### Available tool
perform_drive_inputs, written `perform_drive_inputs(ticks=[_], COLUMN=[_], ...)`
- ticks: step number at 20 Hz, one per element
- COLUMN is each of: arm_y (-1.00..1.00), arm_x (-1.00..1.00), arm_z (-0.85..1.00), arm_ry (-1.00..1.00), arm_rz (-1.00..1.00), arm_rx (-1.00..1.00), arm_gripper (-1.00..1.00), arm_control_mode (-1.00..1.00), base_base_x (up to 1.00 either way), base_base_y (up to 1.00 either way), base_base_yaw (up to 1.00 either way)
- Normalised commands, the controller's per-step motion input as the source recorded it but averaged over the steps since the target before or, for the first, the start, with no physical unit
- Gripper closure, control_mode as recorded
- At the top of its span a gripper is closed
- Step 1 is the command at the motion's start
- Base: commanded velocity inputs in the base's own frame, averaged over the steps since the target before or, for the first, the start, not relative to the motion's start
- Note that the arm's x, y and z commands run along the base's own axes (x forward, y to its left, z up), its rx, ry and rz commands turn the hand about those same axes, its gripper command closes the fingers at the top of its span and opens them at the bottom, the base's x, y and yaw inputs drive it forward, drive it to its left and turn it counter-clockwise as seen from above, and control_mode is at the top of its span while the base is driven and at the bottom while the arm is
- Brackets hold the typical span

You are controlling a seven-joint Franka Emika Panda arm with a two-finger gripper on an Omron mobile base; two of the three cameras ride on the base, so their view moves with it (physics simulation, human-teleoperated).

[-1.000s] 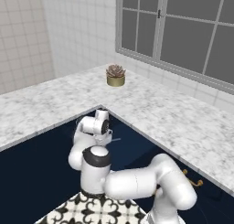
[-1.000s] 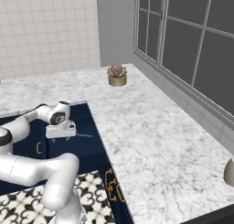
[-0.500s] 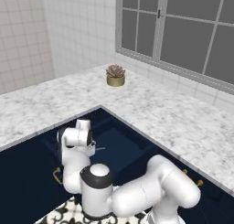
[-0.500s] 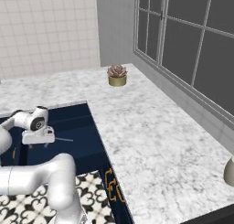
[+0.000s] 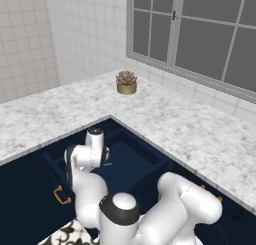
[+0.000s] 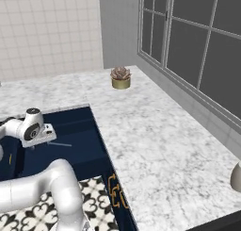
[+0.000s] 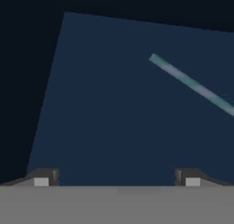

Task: Take a straw from the drawer in front and place it inside the glass cup on the dining counter.

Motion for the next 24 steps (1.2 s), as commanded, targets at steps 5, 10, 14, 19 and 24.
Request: perform_drive_inputs(ticks=[5, 10, 14, 19, 24], arm_y=[-0.1, 0.0, 0.0, 0.0, 0.0], arm_x=[0.76, 0.77, 0.72, 0.54, 0.05], arm_z=[0.0, 0.0, -0.06, -0.31, -0.41], arm_ry=[-0.12, 0.01, 0.1, 0.17, 0.17], arm_rz=[0.0, 0.0, 0.0, 0.0, 0.0], arm_rx=[0.01, 0.08, 0.07, 0.01, 0.0], arm_gripper=[-1.0, -1.0, -1.0, -1.0, -1.0], arm_control_mode=[-1.0, -1.0, -1.0, -1.0, -1.0], base_base_x=[0.0, 0.0, 0.0, 0.0, 0.0], base_base_y=[0.0, 0.0, 0.0, 0.0, 0.0], base_base_yaw=[0.0, 0.0, 0.0, 0.0, 0.0])
